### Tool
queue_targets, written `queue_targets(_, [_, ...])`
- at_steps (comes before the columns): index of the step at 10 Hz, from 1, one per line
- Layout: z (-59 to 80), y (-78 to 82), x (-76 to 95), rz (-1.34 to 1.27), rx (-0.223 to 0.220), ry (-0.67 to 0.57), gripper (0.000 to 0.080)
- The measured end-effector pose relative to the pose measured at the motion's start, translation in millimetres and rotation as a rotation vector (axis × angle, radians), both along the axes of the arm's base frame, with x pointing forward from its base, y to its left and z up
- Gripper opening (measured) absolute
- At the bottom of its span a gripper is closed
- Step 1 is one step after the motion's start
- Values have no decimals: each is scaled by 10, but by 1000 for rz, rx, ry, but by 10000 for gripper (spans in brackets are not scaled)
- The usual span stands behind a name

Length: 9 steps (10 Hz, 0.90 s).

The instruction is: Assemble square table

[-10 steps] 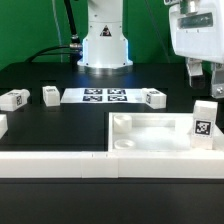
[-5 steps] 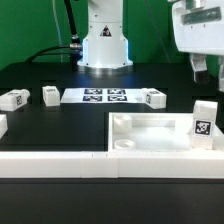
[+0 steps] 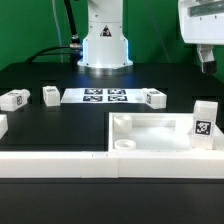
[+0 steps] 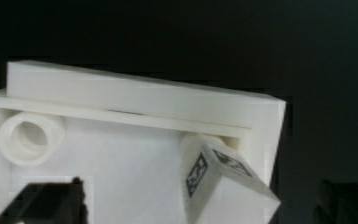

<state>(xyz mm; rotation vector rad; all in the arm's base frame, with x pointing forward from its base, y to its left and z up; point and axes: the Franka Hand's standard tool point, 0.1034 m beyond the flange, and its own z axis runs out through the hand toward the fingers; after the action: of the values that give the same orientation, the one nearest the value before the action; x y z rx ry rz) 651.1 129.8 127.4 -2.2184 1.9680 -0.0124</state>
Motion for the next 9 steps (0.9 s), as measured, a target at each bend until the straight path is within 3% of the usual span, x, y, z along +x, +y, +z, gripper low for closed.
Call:
queue_targets(1, [-28,15,-6,4,-4,-8,649])
queue_targets(2, [-111,81,-74,28,-12,-14,649])
queue_targets(4, [-138,191,-259,192,-32,-14,649])
queue_targets(5, [-153,219,-303,289,-61,-2,649])
queue_targets(9, [-163,155,-291,588,-106,-36,649])
